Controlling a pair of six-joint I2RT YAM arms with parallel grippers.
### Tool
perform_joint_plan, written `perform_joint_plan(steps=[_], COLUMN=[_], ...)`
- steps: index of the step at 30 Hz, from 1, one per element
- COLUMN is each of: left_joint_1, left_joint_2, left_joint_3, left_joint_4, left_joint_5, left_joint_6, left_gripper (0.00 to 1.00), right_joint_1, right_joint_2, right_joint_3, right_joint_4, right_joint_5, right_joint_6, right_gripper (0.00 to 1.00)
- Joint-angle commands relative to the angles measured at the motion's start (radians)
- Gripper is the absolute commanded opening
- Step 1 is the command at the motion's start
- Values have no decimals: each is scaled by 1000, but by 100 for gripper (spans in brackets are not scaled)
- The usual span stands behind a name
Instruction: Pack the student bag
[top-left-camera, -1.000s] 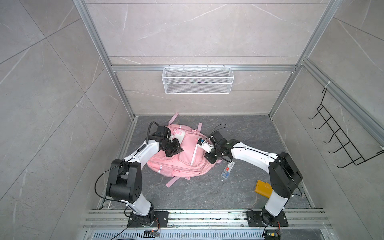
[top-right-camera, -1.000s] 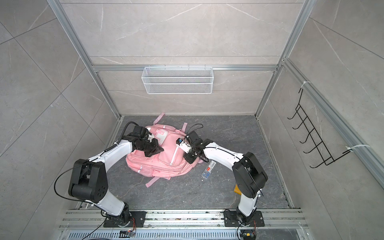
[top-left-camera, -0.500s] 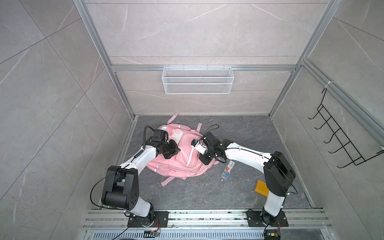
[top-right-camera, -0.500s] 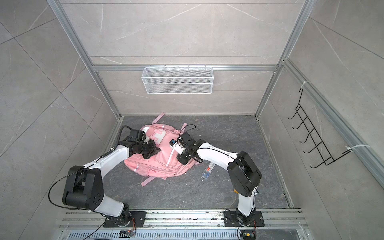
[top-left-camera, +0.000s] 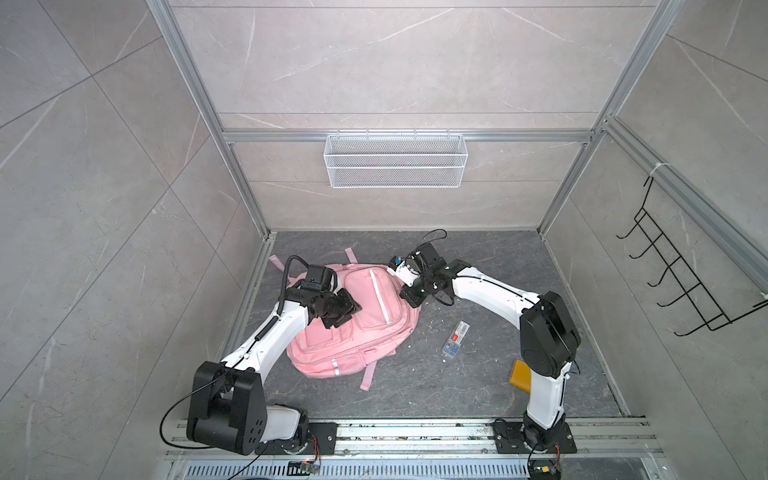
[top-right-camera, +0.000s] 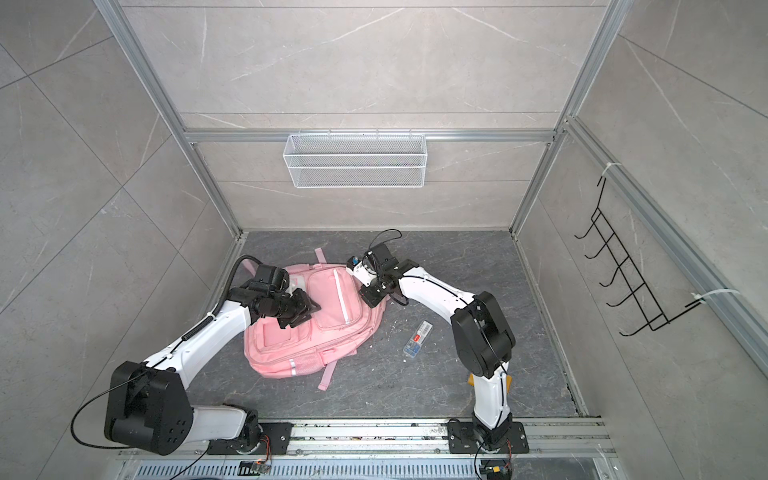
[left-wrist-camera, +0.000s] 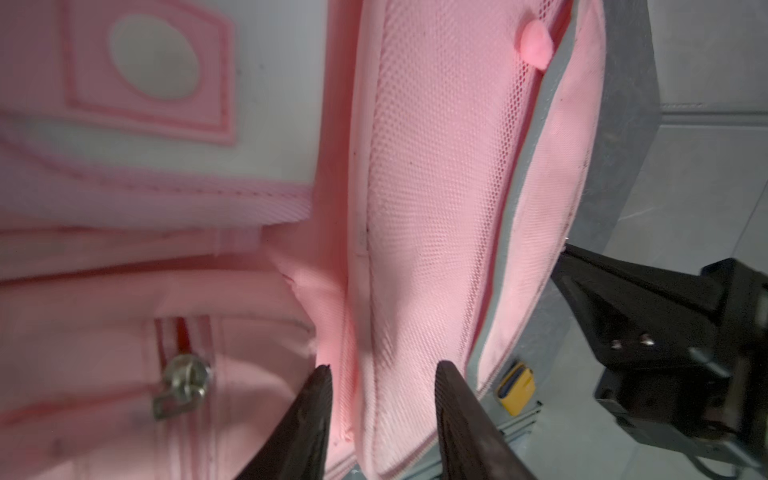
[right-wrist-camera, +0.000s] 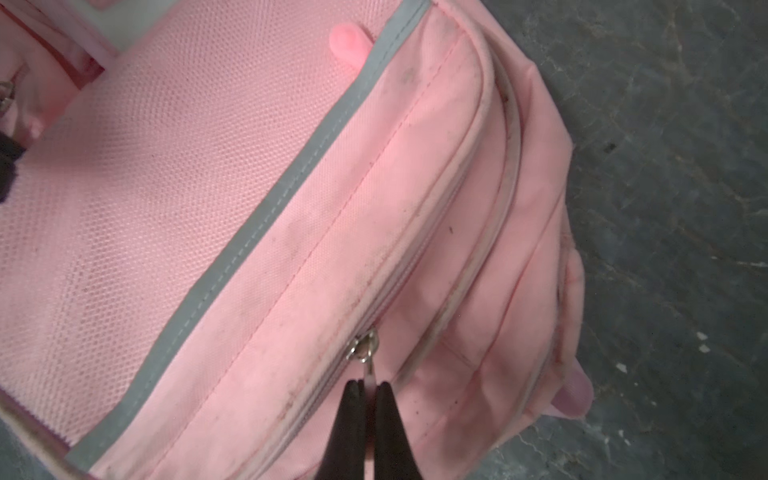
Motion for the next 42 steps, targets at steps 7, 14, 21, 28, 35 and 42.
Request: perform_joint_plan(steps=[7, 14, 21, 28, 35, 42], left_joint_1=[89, 68, 40, 56, 107, 109], left_joint_2=[199, 297, 271, 234, 182, 198], left_joint_3=[228, 244, 121, 98, 32, -17], left_joint_4=[-77, -43, 75, 154, 261, 314], left_joint_5=[19, 50, 52, 44, 38, 49], left_joint_6=[118, 107, 12, -51, -142, -169], left_gripper=[46, 42, 24, 0, 0, 0], right_joint_1=[1, 3, 8, 19, 29, 58], right_joint_2=[37, 63, 87, 58, -89, -145], right_joint_3=[67, 108, 143, 101, -172, -276], right_joint_4=[-68, -56, -58, -74, 45, 79], right_joint_5=[-4, -2, 4, 29, 65, 97], right_joint_6=[-132, -117, -122, -146, -98, -53], right_gripper=[0, 0, 0, 0, 0, 0])
